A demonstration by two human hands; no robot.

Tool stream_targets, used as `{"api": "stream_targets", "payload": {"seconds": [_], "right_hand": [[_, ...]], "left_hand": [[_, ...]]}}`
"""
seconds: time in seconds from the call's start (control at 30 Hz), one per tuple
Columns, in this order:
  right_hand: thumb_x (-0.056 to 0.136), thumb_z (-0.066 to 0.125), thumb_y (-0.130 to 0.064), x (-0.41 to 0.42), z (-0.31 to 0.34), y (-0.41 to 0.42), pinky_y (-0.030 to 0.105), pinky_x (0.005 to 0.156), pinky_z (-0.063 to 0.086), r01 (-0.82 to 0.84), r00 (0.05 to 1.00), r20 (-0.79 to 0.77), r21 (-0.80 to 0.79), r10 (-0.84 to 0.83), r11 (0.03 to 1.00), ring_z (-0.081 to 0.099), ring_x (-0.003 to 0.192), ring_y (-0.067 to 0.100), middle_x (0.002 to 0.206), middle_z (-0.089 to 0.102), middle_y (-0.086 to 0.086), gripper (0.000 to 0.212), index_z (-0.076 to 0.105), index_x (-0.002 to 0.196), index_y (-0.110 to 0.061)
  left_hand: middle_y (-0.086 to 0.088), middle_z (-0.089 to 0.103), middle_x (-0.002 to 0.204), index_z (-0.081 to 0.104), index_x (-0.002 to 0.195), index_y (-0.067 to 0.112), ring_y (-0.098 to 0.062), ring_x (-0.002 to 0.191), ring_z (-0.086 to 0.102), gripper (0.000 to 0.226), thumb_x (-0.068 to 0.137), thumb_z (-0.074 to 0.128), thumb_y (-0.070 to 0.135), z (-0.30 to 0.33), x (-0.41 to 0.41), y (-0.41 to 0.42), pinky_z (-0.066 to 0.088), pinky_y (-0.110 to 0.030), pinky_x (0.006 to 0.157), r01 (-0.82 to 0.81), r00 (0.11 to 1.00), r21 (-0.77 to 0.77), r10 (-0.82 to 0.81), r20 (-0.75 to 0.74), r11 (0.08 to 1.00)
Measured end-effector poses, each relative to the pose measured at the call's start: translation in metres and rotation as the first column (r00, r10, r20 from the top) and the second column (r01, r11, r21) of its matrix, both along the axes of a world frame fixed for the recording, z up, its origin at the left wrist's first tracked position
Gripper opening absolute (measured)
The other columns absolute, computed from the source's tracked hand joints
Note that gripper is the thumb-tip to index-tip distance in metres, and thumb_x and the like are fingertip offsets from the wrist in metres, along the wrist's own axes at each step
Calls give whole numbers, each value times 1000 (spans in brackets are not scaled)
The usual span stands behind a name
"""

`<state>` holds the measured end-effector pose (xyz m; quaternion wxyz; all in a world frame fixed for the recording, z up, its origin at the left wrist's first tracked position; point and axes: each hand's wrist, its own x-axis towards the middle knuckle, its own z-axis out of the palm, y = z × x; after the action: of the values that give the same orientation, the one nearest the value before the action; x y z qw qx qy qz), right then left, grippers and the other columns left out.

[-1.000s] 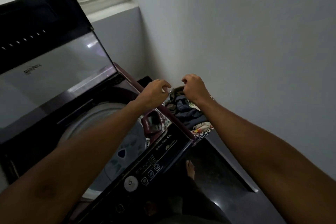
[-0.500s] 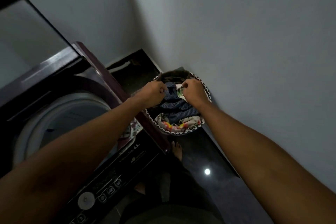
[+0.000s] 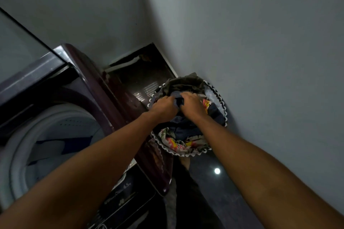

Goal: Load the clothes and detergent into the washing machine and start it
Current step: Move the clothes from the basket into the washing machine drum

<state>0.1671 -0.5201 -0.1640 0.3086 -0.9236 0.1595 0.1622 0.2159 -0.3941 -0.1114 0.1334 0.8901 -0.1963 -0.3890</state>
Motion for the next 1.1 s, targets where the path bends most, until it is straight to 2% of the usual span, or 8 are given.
{"api": "stream_targets", "payload": {"seconds": [0.27,0.47,0.6,0.7,0.77,0.87,0.97,1.1], "right_hand": [[98,49,-16,10,-28,19,43,104,39,-220,968,-157,-174,194,960,35,134,34,148,39,16,64,20,154,-6],[95,51,-20,5,-29,24,43,93,51,-243,946,-257,-164,197,956,56,119,33,128,59,15,28,63,118,-9],[91,54,-22,6,-9,22,42,86,51,28,988,-147,-89,-41,996,59,108,35,114,64,16,25,69,103,-6],[88,58,-24,11,5,11,33,67,44,188,975,-131,55,-179,981,65,85,32,92,70,15,23,71,91,-5],[88,59,-19,13,20,4,29,66,40,367,929,-147,228,-341,902,58,76,24,80,67,10,20,70,85,-2],[73,55,2,16,47,-5,28,53,38,601,790,-271,522,-550,606,50,56,19,52,52,5,22,49,53,-6],[44,48,-6,16,75,-7,38,54,28,605,759,-297,650,-579,459,33,57,27,59,38,10,15,36,41,-15],[55,42,-2,11,112,-7,29,48,27,579,735,-342,766,-586,279,30,47,19,55,32,2,22,30,44,-16]], "left_hand": [[-14,56,134,53,135,7,-31,125,48,45,91,53,16,-14,-1,4,39,-43,104,16,1000,-9,-16,-13,1000],[-12,55,132,53,130,13,-32,121,50,53,81,50,34,-27,-4,13,43,-48,102,-59,996,6,60,-68,998],[-12,60,123,58,124,9,-30,111,55,55,79,45,38,-11,-8,10,46,-46,96,-122,989,-66,116,-87,990],[-2,57,107,63,118,4,-17,95,55,35,85,58,12,13,-7,-4,42,-28,83,-199,979,-211,183,-92,957],[-6,59,112,60,128,4,-19,104,56,45,83,61,-1,32,-6,-8,42,-24,86,-220,976,-275,208,-71,936],[-7,64,110,57,129,8,-21,100,60,50,80,68,4,48,-6,-6,50,-33,80,-257,964,-309,222,-143,916],[-2,59,121,45,137,14,-17,105,58,67,78,76,15,51,-12,4,46,-25,80,-241,953,-265,176,-247,934],[0,61,121,38,140,22,-18,107,62,72,80,79,21,61,-22,10,54,-42,90,-537,767,-283,320,-556,795]]}}
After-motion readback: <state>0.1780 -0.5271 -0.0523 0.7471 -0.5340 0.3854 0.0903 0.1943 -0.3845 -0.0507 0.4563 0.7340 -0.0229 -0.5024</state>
